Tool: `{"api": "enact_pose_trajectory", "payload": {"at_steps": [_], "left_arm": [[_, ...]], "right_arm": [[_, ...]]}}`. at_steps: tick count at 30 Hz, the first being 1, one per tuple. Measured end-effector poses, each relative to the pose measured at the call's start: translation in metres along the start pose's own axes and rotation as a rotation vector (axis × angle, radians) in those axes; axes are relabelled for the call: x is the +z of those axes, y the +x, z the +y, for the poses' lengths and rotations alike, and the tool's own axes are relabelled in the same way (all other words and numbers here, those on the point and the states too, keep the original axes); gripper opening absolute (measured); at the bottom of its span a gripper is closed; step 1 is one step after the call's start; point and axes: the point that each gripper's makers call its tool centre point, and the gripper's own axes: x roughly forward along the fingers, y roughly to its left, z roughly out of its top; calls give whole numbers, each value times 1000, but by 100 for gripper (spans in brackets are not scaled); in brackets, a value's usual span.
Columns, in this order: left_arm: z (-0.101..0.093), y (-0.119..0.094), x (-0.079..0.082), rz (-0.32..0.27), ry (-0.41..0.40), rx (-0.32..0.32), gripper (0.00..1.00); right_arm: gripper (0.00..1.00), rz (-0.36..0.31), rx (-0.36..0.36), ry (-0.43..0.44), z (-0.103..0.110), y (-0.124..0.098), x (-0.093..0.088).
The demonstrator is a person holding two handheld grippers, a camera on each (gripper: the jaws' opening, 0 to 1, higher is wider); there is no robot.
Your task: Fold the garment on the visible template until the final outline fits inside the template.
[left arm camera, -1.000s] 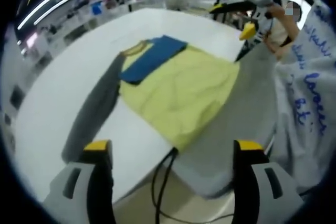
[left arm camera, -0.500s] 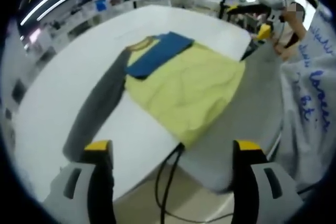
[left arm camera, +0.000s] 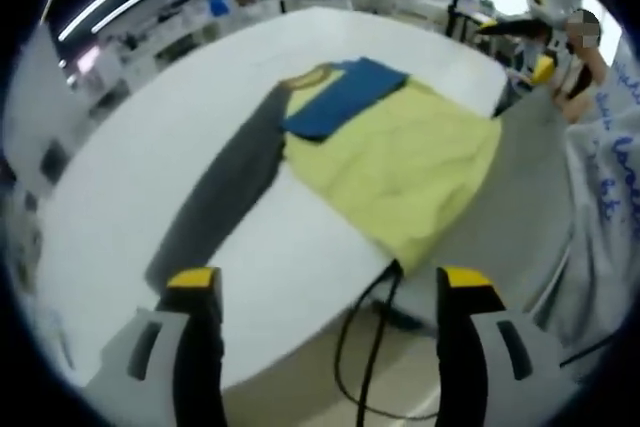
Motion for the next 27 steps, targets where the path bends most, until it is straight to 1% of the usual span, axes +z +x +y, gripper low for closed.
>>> {"api": "enact_pose_trajectory", "payload": {"at_steps": [3,5,6,8,9,11,14,16,19,20,22,25,27], "left_arm": [[12,0,0,-16,-4,10,82],[23,-1,-3,-12,-23,22,81],[31,0,-6,-9,-34,36,81],[41,1,-13,6,-56,53,79],[48,3,-18,15,-79,69,78],[55,7,-23,19,-94,76,74],[66,11,-30,28,-109,92,73],[71,13,-30,17,-122,94,69],[77,15,-29,11,-139,91,56],[80,16,-28,2,-143,90,54],[87,17,-27,-10,-148,100,54],[107,17,-29,-11,-162,137,50],[120,15,-26,-41,-196,161,47]], "right_arm": [[100,-2,5,-3,1,0,1],[100,-9,10,-3,2,1,3],[100,-21,17,4,3,1,4],[100,-29,20,16,3,2,5],[100,-28,17,14,3,2,5],[100,-21,13,10,3,1,3],[100,-22,9,14,3,-1,3],[100,-20,3,18,2,-1,2],[100,-11,-3,14,1,-2,0],[100,-11,-2,12,2,-2,0],[100,-17,5,12,4,-3,1],[100,-15,1,8,4,-3,0],[100,-14,-2,9,3,-4,0]]}}
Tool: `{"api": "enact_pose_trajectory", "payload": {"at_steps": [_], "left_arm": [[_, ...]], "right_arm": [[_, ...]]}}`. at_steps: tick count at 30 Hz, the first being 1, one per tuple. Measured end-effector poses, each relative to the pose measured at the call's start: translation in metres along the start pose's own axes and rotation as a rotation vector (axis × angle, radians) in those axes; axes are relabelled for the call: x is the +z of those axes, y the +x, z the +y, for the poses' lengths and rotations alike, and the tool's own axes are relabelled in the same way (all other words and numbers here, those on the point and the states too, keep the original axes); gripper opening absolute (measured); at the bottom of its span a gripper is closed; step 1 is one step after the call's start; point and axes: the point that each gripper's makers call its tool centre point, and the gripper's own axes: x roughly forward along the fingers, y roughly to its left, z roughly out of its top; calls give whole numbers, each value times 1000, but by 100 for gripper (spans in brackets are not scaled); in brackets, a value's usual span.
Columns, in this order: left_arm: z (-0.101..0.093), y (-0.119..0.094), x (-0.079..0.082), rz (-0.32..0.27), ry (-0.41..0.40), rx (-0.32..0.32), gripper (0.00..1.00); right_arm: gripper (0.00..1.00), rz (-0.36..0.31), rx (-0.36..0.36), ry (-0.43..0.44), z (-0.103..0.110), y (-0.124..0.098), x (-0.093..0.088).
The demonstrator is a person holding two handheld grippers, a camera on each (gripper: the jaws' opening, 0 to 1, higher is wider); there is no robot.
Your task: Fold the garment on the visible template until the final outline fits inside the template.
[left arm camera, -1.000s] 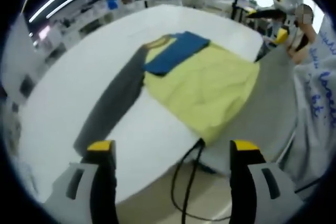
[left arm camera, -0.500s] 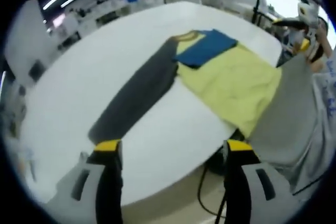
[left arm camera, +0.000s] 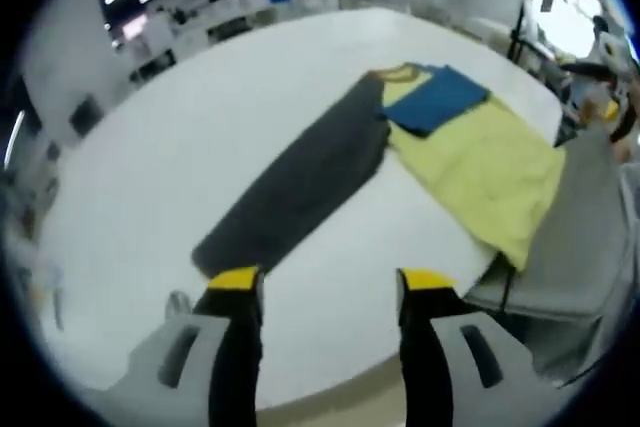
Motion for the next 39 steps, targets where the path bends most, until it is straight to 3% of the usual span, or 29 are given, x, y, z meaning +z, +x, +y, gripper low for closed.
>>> {"api": "enact_pose_trajectory", "payload": {"at_steps": [5,11,14,16,19,22,30,39], "left_arm": [[23,3,4,-25,-35,32,40],[36,9,6,-50,-63,44,30],[47,14,-1,-24,-58,78,25],[61,12,-6,-4,-54,132,25],[72,13,-8,-24,-109,148,24],[82,17,-15,-6,-134,168,20],[97,38,-27,7,-218,157,15],[110,54,-44,56,-257,166,17]], "right_arm": [[100,0,-5,0,0,-2,-1],[100,-1,-11,11,0,-3,-2],[100,6,-13,10,0,-3,-4],[100,9,-14,9,0,-3,-4],[100,5,-16,10,-1,-4,-2],[100,13,-15,5,-1,-3,-2],[100,14,-7,-12,2,-3,3],[100,27,-9,-21,5,-7,2]]}}
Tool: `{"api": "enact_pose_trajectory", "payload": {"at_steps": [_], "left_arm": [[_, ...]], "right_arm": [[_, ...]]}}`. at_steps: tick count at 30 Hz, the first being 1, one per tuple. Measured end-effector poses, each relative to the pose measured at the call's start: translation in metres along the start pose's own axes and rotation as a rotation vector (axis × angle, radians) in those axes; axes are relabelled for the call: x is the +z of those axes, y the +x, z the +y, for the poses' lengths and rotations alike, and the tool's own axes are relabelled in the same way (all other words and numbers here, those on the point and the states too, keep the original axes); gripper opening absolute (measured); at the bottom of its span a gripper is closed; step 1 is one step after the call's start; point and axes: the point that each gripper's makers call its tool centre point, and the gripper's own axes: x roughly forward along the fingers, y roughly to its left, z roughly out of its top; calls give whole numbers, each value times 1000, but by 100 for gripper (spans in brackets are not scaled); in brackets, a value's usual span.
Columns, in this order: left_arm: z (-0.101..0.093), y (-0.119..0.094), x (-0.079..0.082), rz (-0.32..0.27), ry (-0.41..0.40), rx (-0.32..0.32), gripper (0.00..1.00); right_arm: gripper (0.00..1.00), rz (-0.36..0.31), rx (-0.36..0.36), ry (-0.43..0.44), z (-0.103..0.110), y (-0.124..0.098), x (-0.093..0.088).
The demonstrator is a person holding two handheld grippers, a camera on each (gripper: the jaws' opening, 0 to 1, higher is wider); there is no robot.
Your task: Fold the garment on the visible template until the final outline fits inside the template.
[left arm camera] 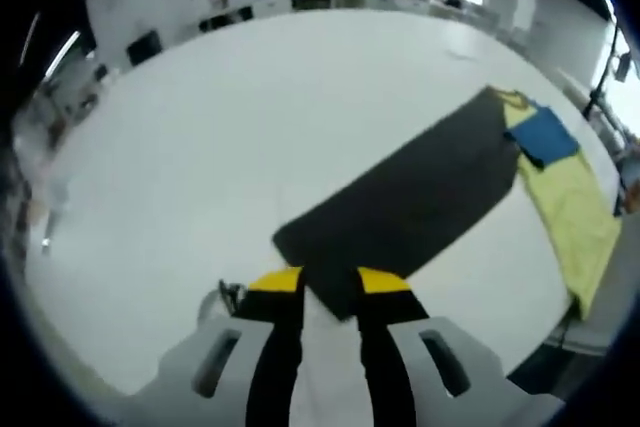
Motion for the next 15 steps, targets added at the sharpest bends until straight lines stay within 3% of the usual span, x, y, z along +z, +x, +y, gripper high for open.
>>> {"api": "enact_pose_trajectory", "payload": {"at_steps": [15], "left_arm": [[9,15,-8,50,-8,2,20]], "right_arm": [[100,8,-11,11,3,-1,-2]]}}
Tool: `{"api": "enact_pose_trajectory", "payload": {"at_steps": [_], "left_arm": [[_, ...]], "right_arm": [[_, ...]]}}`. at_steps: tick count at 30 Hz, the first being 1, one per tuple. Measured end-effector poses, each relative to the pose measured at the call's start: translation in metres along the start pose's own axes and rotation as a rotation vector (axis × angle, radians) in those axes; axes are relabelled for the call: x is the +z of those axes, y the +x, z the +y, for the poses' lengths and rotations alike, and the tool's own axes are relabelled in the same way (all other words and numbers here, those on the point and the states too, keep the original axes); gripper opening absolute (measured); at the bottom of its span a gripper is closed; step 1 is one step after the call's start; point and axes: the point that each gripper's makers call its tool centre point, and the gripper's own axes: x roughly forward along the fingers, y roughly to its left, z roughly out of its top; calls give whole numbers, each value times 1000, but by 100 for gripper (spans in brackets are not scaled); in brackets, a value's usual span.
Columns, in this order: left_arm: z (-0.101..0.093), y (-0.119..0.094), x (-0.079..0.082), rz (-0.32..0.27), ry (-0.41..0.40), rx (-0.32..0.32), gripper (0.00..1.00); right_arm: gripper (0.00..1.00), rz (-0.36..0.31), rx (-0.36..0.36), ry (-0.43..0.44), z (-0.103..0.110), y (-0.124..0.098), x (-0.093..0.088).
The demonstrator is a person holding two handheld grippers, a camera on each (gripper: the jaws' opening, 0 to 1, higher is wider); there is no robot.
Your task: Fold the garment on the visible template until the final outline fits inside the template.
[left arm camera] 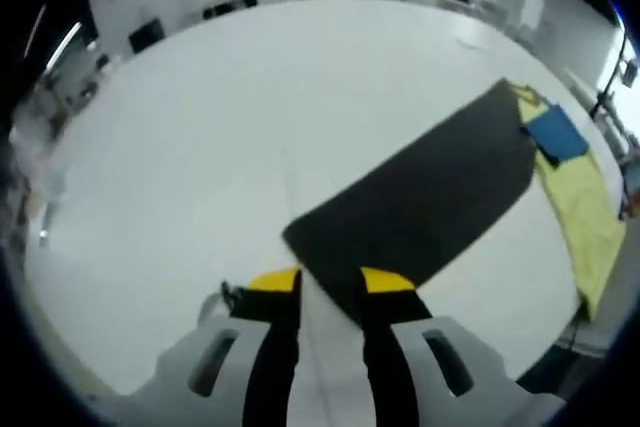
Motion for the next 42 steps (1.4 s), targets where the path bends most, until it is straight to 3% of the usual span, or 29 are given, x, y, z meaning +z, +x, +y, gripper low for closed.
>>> {"api": "enact_pose_trajectory", "payload": {"at_steps": [5,21,28,35,42], "left_arm": [[4,7,-6,37,27,13,21],[1,10,-2,1,-38,-32,15],[-12,9,-1,-11,-62,-64,1],[-12,8,0,-1,-58,-47,0],[-18,-3,13,-43,-84,-65,0]], "right_arm": [[100,4,-3,10,0,0,-2],[100,9,0,10,-1,1,-3],[100,3,-2,13,-2,-1,-3],[100,2,-2,13,-2,-1,-4],[100,1,3,20,-2,-1,-7]]}}
